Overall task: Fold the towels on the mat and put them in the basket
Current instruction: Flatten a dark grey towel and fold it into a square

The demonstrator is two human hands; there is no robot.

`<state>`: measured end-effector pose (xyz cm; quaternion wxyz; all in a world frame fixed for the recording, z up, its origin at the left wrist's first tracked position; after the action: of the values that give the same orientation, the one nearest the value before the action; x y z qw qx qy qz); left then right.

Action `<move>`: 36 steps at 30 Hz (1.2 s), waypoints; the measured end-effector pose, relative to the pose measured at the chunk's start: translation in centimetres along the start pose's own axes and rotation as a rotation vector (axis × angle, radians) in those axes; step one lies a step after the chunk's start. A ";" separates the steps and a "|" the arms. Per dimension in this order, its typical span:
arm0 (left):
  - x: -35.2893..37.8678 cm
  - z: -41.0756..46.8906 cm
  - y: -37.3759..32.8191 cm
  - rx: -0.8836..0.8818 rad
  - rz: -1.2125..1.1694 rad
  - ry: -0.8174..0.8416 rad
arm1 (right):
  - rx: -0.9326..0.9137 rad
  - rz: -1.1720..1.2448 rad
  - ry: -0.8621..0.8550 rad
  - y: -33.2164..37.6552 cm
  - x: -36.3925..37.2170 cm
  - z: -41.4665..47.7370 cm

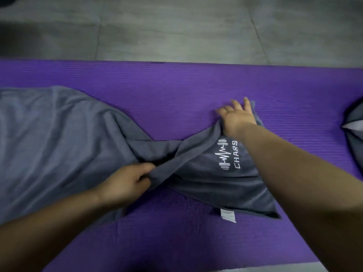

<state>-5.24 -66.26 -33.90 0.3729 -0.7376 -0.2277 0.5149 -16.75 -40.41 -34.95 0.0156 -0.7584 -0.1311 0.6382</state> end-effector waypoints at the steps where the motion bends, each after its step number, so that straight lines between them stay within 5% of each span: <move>1: -0.8 -0.1 0.2 -0.060 -0.071 -0.018 | 0.004 -0.026 0.032 -0.2 0.4 0.0; 3: -2.3 -0.2 0.3 -0.086 -0.108 -0.042 | -0.012 -0.093 0.012 -1.0 0.6 -0.5; 7: -4.5 1.8 -1.4 0.084 0.196 -0.204 | 0.073 -0.174 -0.156 -5.2 -2.0 -1.1; 12: -6.6 5.4 -7.0 0.381 0.205 -0.502 | 0.280 -0.041 -0.599 -11.2 -13.4 -2.1; 18: -4.5 4.0 -8.5 0.633 0.136 -0.238 | 0.335 -0.152 -0.794 -14.5 -16.5 -9.6; 26: 4.8 -1.7 -2.6 0.693 0.389 0.157 | 0.344 -0.077 -0.340 -11.7 0.0 -22.4; 29: 7.6 -2.9 -2.2 0.596 0.456 0.336 | 0.364 -0.127 0.043 -10.9 4.5 -26.3; 31: 7.9 -1.8 -2.1 0.507 0.427 0.319 | 0.478 -0.116 0.302 -12.0 6.3 -27.6; 33: 7.5 0.4 -2.1 0.482 0.371 0.165 | 0.639 0.179 0.441 -13.4 6.2 -27.1; 36: 6.2 4.1 -1.7 0.336 0.388 -0.121 | 0.782 0.693 0.111 -15.3 5.4 -21.8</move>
<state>-6.69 -59.50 -36.98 0.3702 -0.6631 -0.0152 0.6504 2.48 -21.30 -33.18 0.0927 -0.7275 0.3766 0.5660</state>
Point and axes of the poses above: each hand's wrist, its own z-axis towards the middle knuckle, its own x-axis out of the palm, y = z × x, the point moved 2 cm from there along z, towards the middle knuckle, and after that the axes turned 14 degrees about -y, right-handed, at the moved point
